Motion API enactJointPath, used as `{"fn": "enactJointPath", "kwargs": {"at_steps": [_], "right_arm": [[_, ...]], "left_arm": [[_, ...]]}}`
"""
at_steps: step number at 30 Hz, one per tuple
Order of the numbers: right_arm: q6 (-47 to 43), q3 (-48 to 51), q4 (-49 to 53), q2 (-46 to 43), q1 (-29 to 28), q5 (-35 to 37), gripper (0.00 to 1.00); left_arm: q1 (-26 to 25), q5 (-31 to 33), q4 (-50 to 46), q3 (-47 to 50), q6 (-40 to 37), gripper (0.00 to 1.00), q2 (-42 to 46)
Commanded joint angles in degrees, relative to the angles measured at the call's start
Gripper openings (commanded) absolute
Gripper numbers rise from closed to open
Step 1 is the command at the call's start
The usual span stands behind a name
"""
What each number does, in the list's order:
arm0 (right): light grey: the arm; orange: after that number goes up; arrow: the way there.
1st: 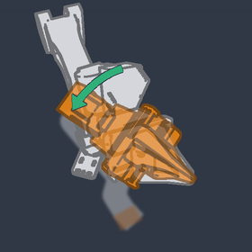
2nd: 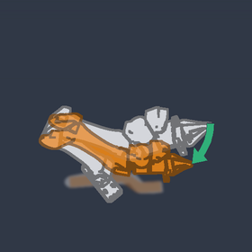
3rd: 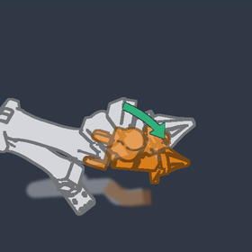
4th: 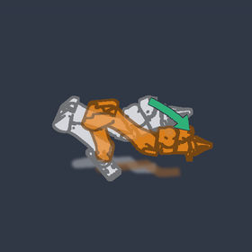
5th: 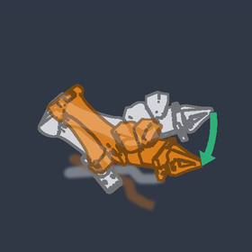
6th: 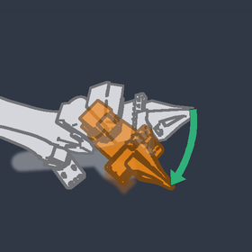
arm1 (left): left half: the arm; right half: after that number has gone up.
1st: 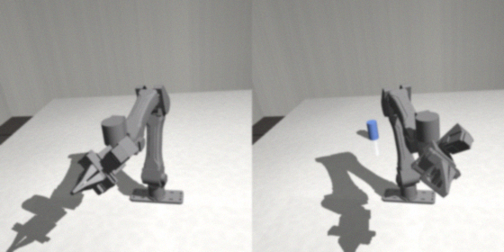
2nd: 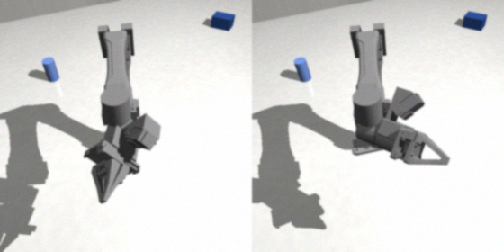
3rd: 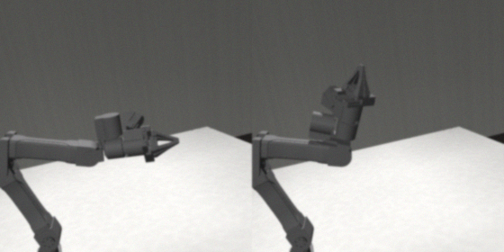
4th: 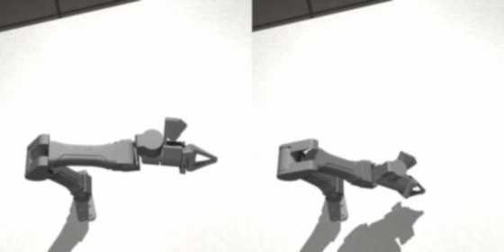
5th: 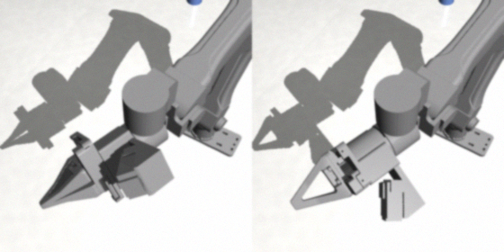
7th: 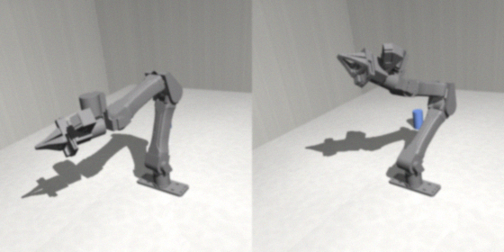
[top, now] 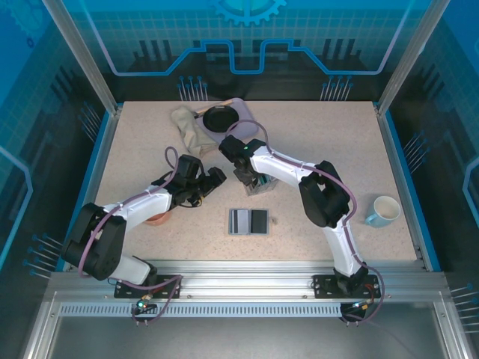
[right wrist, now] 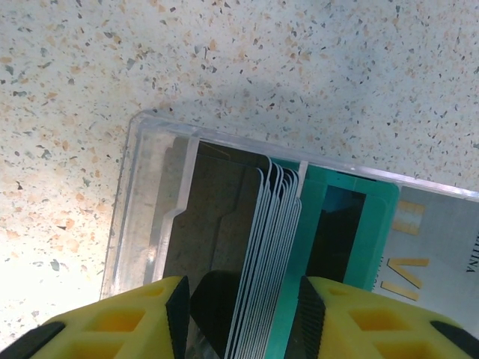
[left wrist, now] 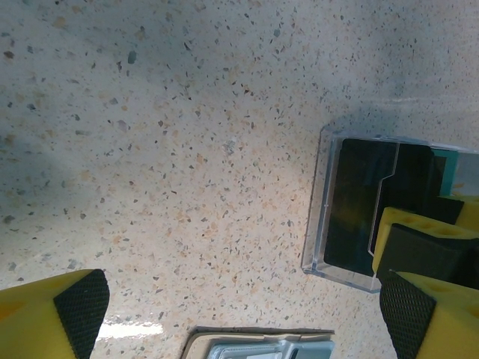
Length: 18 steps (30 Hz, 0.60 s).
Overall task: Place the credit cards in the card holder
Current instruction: Pick up the credit card from the storage box.
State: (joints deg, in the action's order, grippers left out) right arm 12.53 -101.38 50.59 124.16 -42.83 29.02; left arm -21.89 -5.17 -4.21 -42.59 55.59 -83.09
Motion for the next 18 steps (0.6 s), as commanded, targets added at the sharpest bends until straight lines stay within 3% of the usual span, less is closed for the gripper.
{"fn": "enactJointPath", "kwargs": {"at_steps": [1, 18], "right_arm": [[-0.31, -0.63, 1.97, -1.73, -0.6, 1.58, 0.43], [-0.41, 0.87, 1.39, -2.91, -0.65, 2.65, 0.31]], "left_arm": [[0.44, -0.2, -0.27, 0.68, 0.49, 0.97, 0.64], [0.44, -0.64, -0.25, 0.46, 0.57, 0.97, 0.06]]}}
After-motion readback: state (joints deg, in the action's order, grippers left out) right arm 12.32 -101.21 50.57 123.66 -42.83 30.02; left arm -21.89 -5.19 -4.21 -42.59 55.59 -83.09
